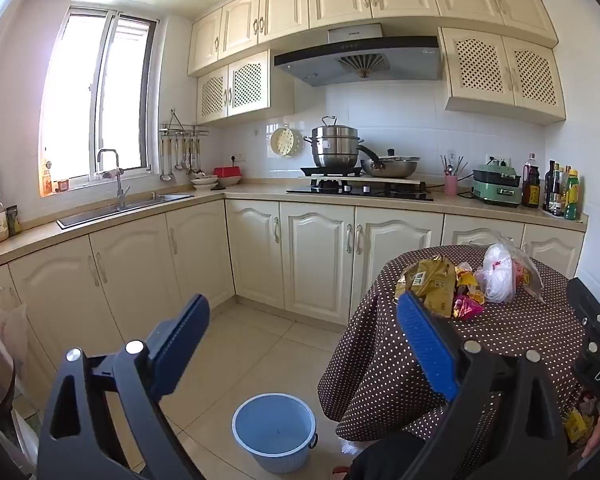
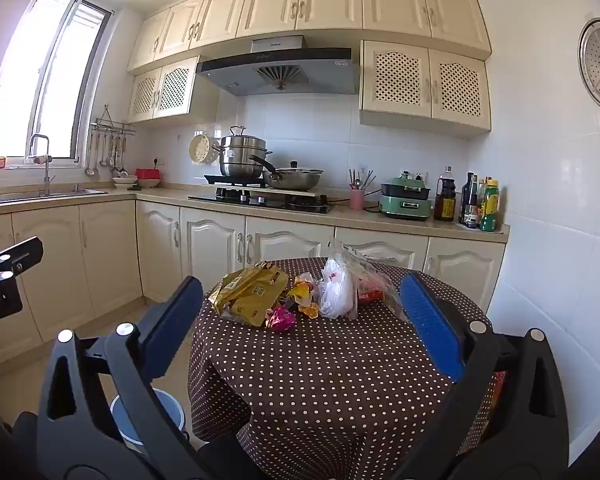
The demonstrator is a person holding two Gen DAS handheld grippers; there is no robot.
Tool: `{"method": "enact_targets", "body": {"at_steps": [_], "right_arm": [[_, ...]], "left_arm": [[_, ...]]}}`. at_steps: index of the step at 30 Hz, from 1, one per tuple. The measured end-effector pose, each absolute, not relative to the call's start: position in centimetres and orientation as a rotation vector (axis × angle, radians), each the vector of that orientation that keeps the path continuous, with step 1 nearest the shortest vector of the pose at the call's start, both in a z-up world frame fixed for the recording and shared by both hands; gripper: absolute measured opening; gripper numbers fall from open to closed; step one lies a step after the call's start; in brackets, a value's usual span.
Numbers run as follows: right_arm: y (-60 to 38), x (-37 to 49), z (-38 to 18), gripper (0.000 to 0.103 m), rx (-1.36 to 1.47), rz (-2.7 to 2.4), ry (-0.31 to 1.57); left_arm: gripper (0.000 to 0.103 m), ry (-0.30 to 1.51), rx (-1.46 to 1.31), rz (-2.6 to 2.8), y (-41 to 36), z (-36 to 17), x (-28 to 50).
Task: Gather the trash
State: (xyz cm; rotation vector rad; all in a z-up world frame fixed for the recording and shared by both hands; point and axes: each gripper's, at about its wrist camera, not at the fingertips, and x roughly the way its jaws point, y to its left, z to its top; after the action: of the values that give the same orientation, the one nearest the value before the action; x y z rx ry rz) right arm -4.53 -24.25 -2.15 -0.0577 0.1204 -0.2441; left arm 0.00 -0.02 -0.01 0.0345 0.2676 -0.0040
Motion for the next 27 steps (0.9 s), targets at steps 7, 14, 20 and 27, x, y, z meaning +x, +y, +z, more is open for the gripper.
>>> {"method": "enact_targets", "body": {"at_steps": [7,14,20,27], "right_arm": [[-24.28,-4.55,-2.25,0.097,-0.059,-0.244,0.123],[-24.31,-4.52,-2.35,0.097,-0.058,-0.243,0.127],[-24.41,-4.55,-2.36,0.097,-0.056,-0.244,0.127],[-24.44,-4.52,-2.47,0.097,-0.057,-0.247,0.131]], "left_arm": [[0.093,0.266,0.038,-0.003,-0.03,-0.01,-0.01],[0.093,0.267,0.038,-0.005,-0.06,-0.01,0.01],[0.093,0.267,0.038,-0.005,-0.07,-0.02,0.02],[0.093,0.271,0.039,-0.005,-0.06,-0.70,-0.05]]}}
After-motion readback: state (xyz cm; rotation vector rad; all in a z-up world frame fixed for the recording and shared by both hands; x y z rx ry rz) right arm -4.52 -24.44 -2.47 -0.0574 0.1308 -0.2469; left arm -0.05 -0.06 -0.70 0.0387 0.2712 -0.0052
